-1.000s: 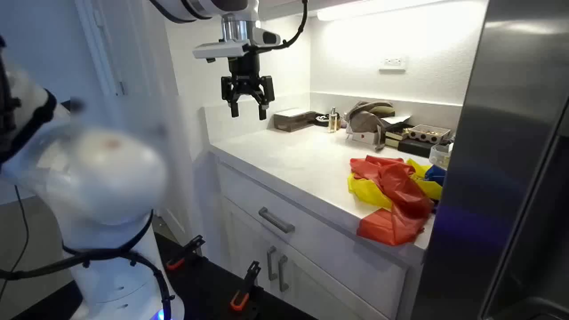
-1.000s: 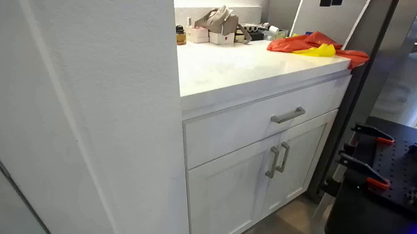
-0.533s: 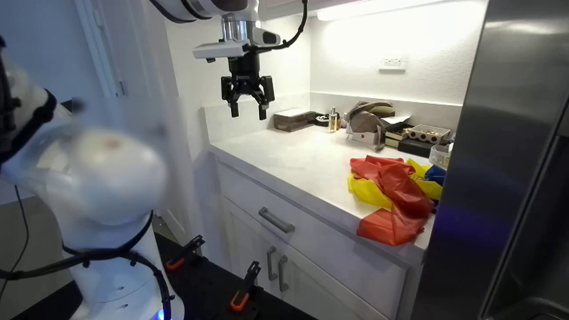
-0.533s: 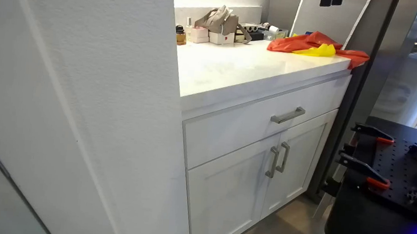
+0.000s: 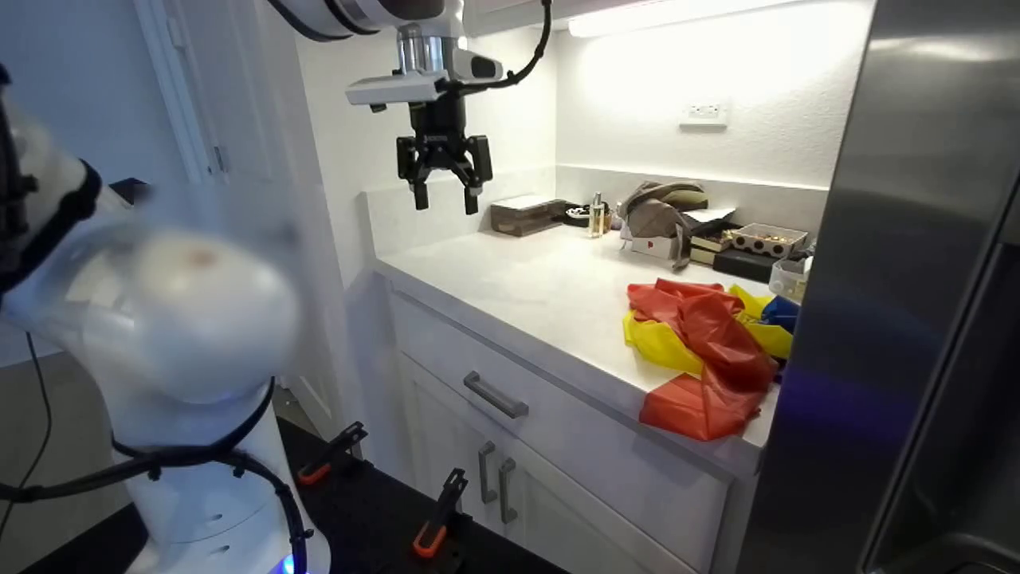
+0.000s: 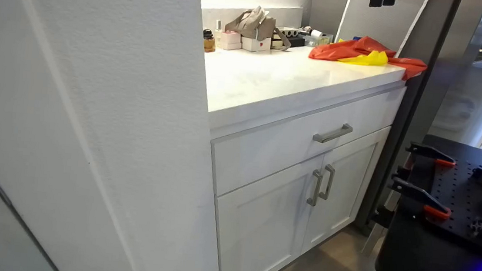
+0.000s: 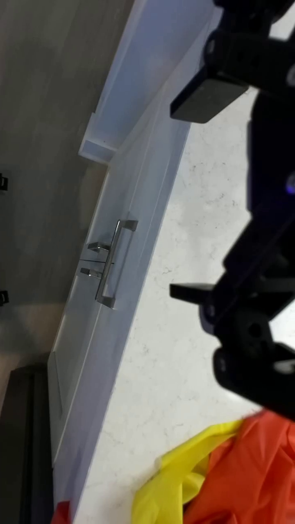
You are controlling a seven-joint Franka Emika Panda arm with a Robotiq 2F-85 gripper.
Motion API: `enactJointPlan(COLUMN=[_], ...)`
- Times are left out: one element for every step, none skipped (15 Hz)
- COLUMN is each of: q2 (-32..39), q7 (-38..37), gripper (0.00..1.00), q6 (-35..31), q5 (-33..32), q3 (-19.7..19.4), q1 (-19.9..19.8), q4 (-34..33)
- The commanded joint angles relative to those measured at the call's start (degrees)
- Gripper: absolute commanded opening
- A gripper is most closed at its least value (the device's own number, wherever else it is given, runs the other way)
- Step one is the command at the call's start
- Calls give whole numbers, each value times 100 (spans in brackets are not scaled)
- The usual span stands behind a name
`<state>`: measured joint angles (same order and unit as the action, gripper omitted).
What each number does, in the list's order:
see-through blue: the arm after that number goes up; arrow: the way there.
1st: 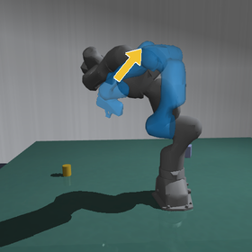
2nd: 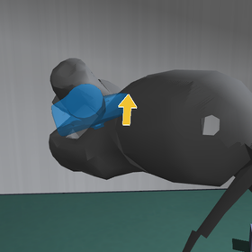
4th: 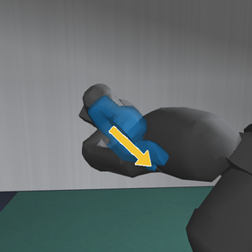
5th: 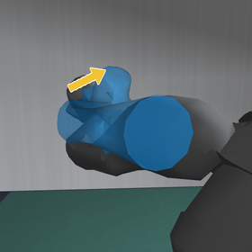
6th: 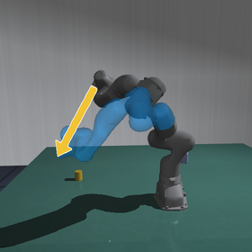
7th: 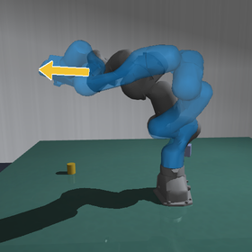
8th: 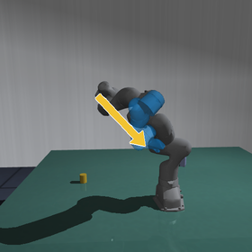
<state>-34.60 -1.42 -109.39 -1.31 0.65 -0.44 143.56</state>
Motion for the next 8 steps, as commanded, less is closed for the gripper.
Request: enactJointPlan(q2=[39, 26, 2, -32, -48, -68, -101, -118], q7=[-134, -164, -199, -235, -305, -375, -432, -518], gripper=[100, 100, 100, 100, 100, 100, 100, 100], q6=[-172, -271, -376, -481, -611, -706, -829, -970], q5=[-126, -170, -220, -258, -296, -344, -369, -401], q3=[143, 186, 234, 280, 326, 358, 371, 380], q1=[7, 6, 0, -7, -23, -36, -49, -72], q4=[-364, -461, -538, -621, -691, -753, -811, -871])
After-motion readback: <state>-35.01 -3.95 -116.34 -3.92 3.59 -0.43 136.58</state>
